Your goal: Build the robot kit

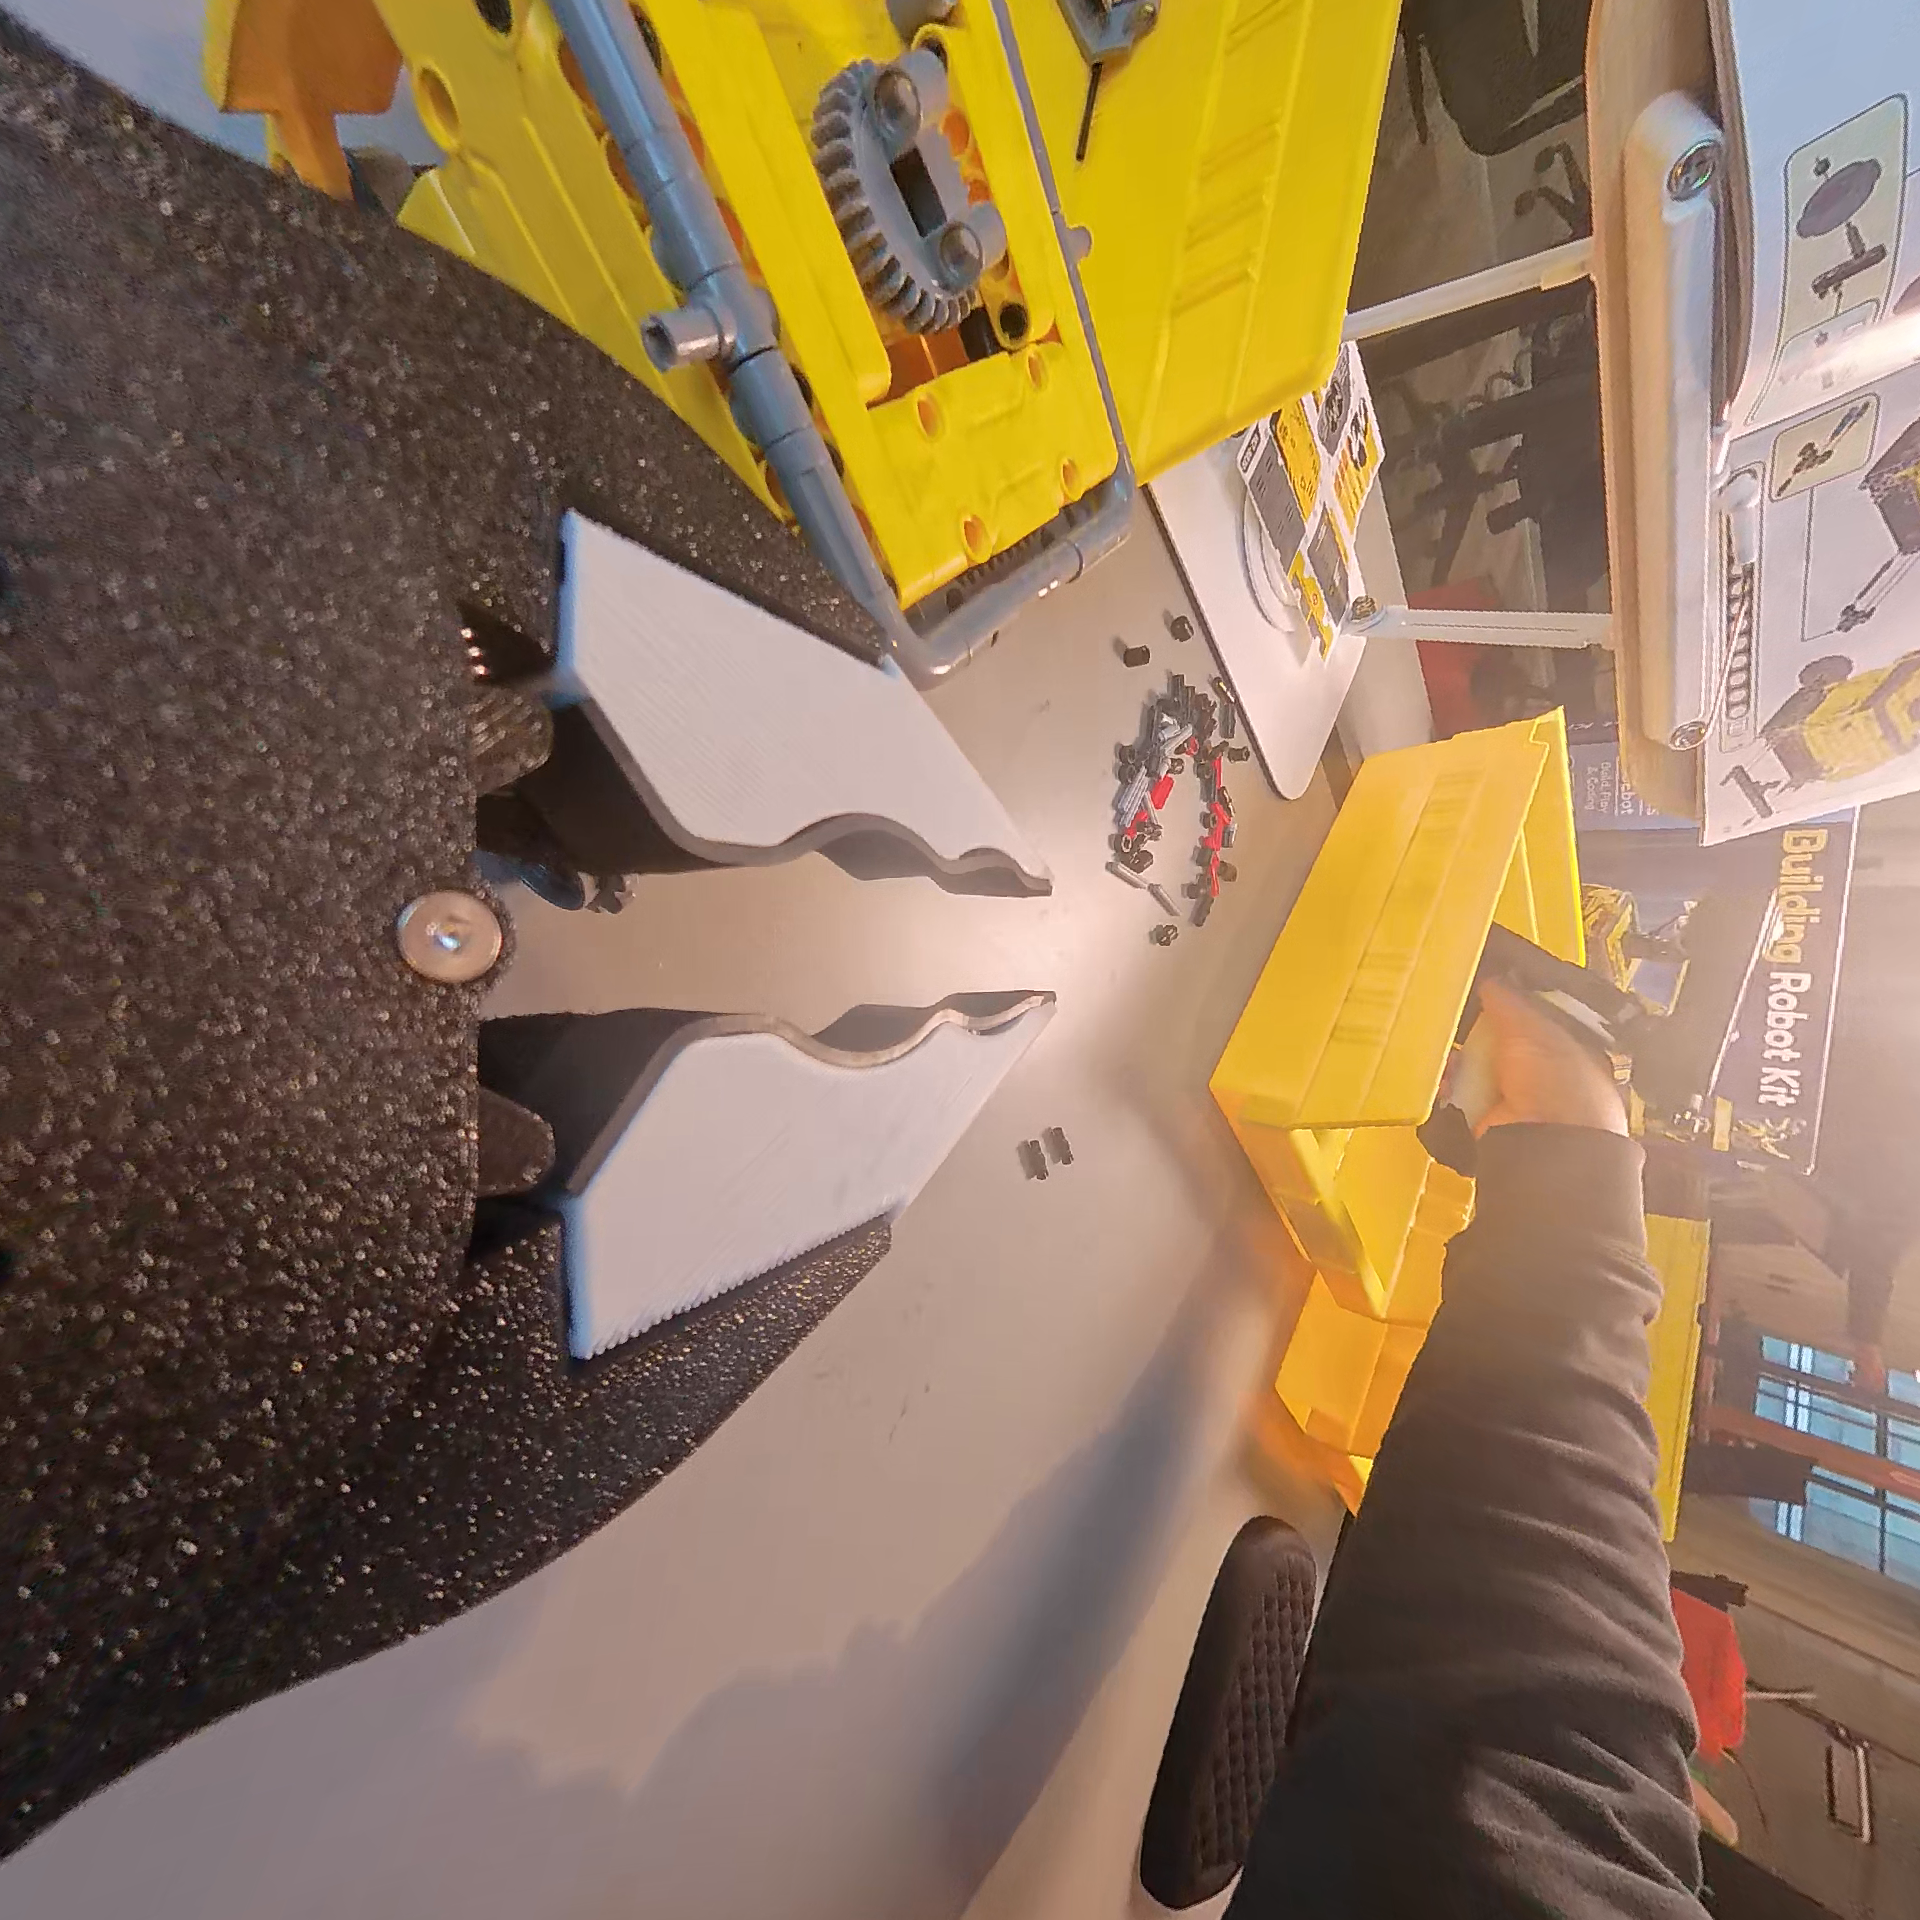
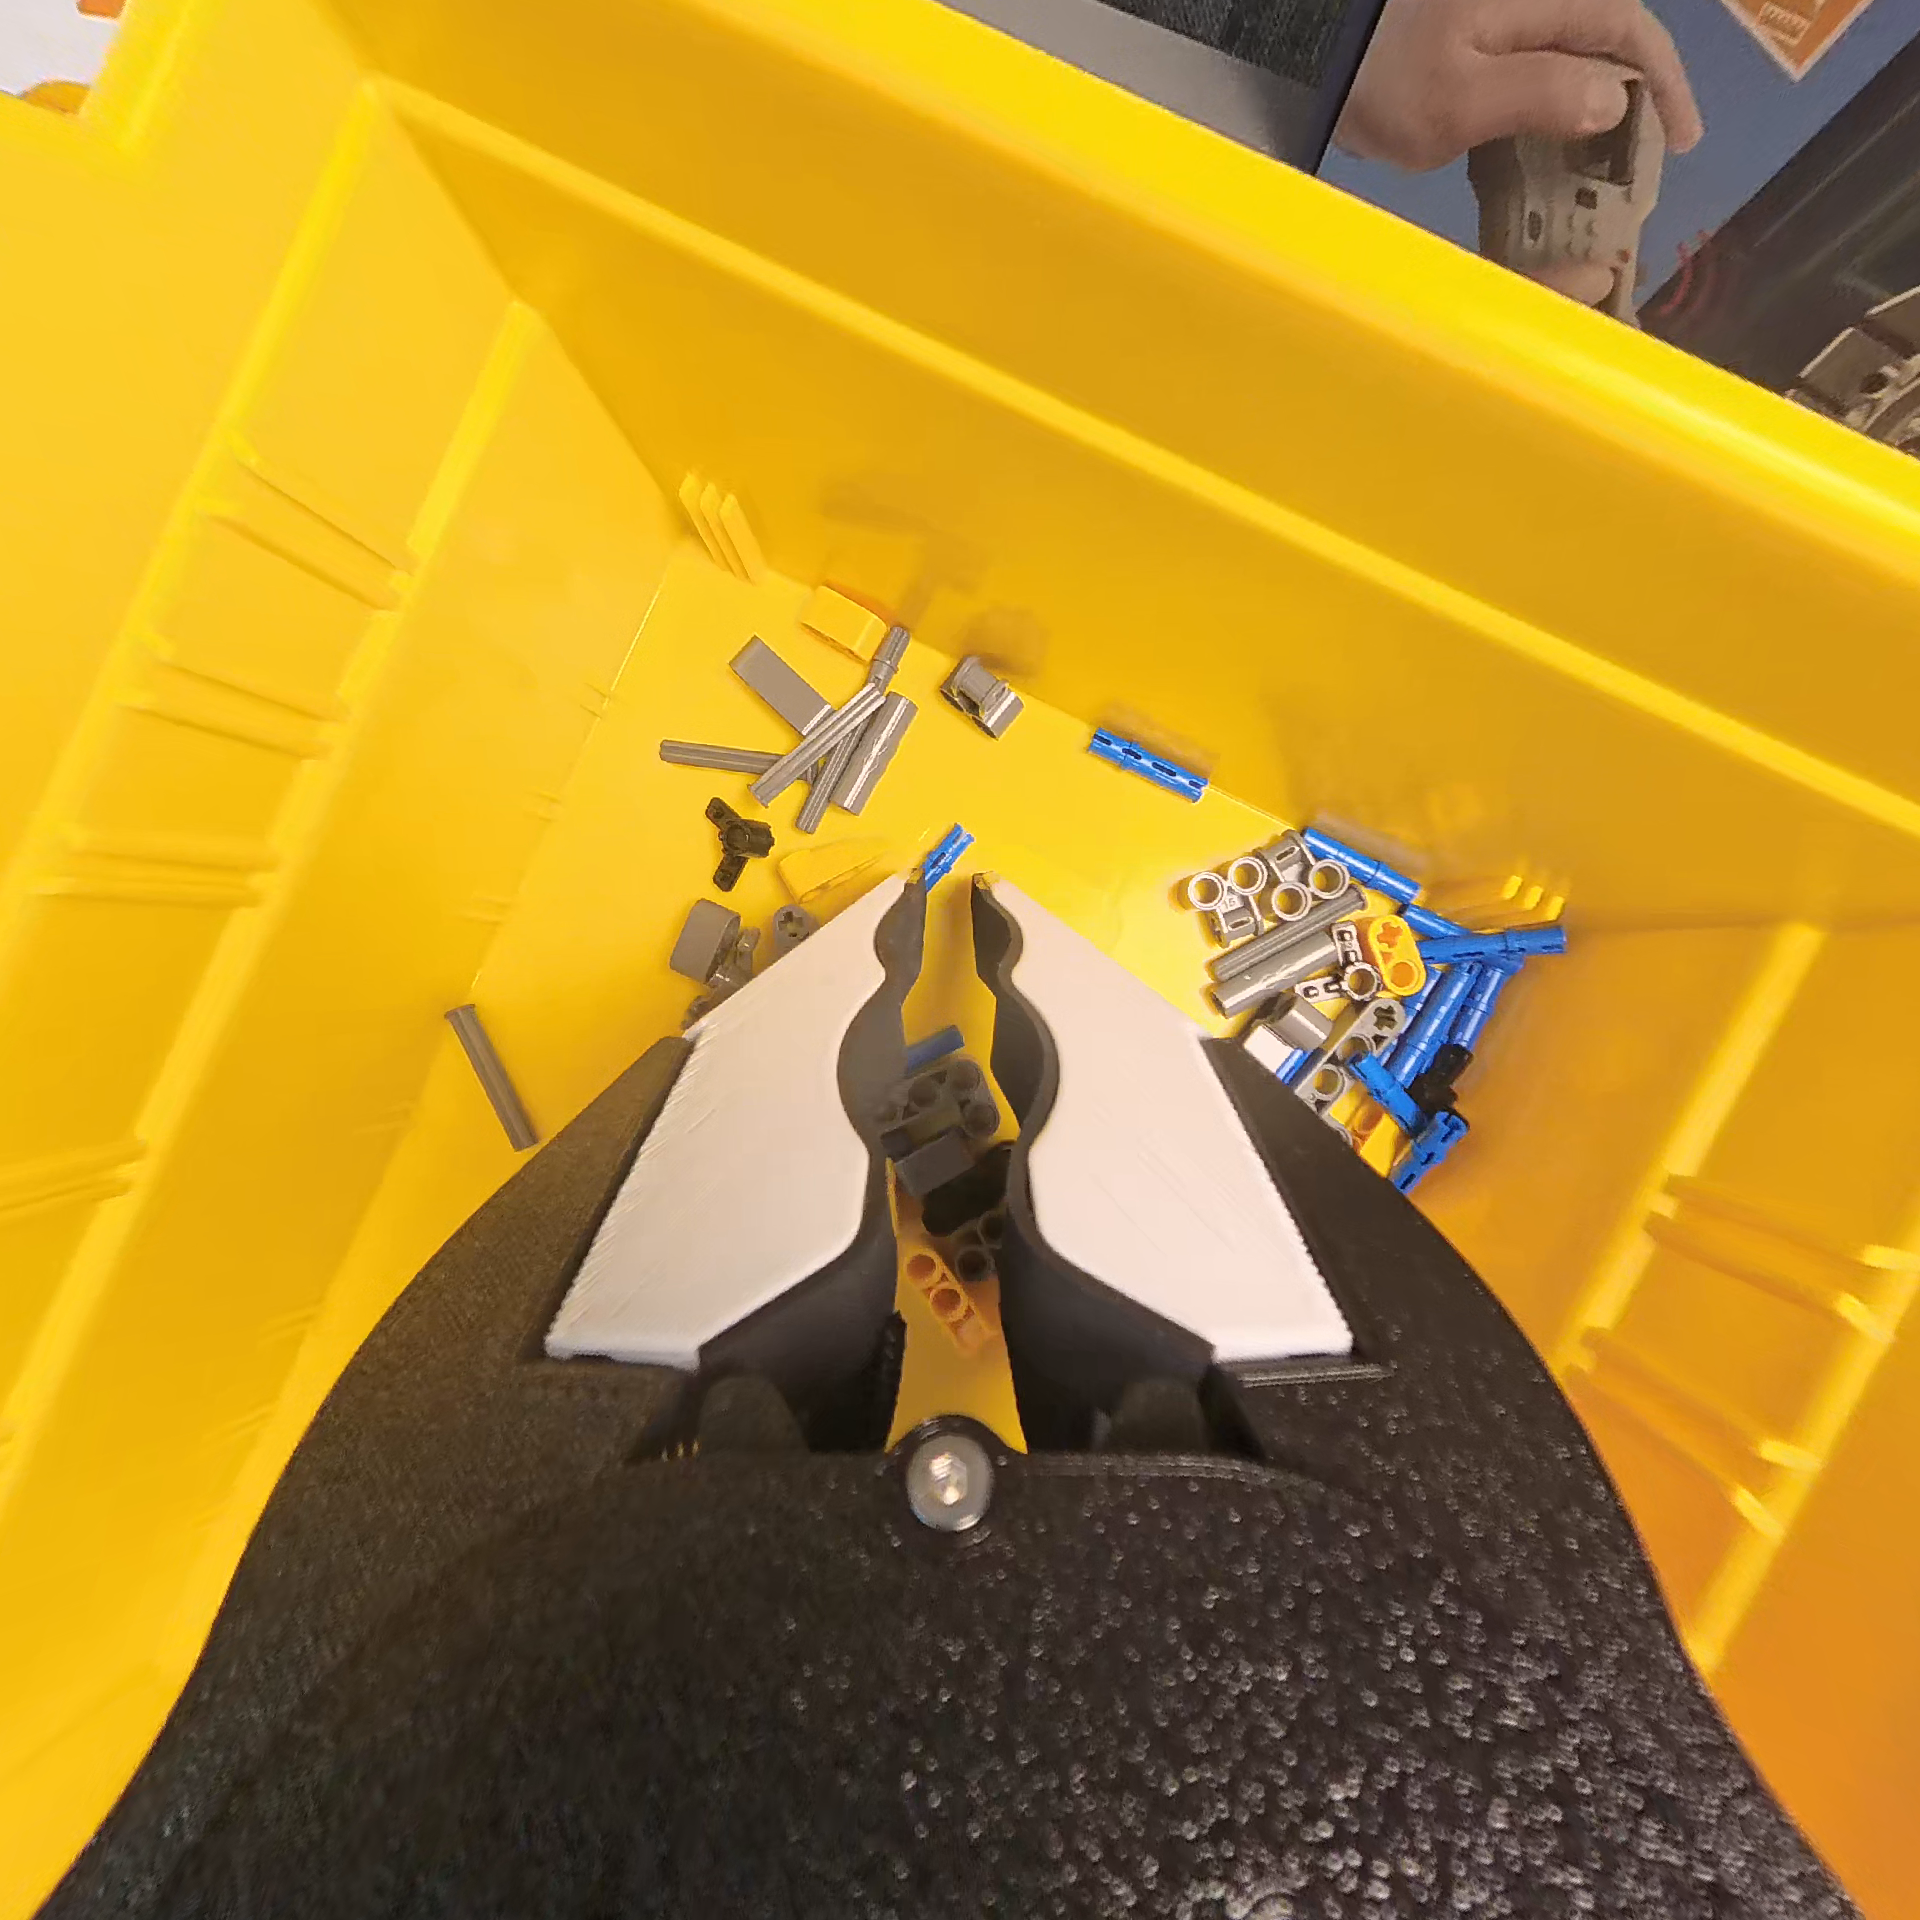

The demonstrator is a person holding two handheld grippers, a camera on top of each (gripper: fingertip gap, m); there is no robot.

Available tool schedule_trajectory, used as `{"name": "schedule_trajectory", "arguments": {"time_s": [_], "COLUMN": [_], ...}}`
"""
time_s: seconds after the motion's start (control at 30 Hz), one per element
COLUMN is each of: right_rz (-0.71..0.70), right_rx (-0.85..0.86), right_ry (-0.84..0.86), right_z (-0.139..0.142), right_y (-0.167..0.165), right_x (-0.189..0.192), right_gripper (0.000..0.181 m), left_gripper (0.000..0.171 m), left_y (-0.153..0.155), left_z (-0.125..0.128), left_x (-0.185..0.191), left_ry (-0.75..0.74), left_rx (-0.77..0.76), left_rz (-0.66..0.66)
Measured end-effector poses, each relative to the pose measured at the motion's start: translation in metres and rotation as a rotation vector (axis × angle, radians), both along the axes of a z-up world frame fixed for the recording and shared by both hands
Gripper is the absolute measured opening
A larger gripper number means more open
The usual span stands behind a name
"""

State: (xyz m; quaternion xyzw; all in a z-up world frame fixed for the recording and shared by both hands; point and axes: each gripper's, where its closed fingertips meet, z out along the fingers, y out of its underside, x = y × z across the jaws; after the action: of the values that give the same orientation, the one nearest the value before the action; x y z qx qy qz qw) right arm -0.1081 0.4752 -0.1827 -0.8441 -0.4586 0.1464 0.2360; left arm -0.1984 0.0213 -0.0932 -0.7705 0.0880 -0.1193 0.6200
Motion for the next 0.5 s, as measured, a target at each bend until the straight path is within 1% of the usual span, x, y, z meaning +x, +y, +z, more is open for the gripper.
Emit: {"name": "schedule_trajectory", "arguments": {"time_s": [0.17,0.27,0.4,0.5], "right_rz": [0.018,0.018,0.014,0.029], "right_rx": [0.02,0.008,0.012,0.034], "right_ry": [-0.006,-0.01,-0.014,-0.05], "right_z": [0.0001,-0.0014,-0.0023,-0.005], "right_y": [-0.0005,-0.0027,-0.0026,-0.0031], "right_x": [-0.0033,-0.0057,-0.0063,-0.0024], "right_gripper": [0.009,0.014,0.011,0.006], "left_gripper": [0.015,0.015,0.015,0.015], "left_y": [-0.0002,-0.0005,-0.0007,-0.0008], "left_z": [0.0004,0.0009,0.0012,0.0011], "left_x": [0.0,-0.0007,-0.0006,-0.0003], "left_ry": [0.001,-0.005,-0.007,-0.007], "left_rx": [0.002,0.004,0.005,0.004], "left_rz": [0.001,0.003,0.002,0.0]}}
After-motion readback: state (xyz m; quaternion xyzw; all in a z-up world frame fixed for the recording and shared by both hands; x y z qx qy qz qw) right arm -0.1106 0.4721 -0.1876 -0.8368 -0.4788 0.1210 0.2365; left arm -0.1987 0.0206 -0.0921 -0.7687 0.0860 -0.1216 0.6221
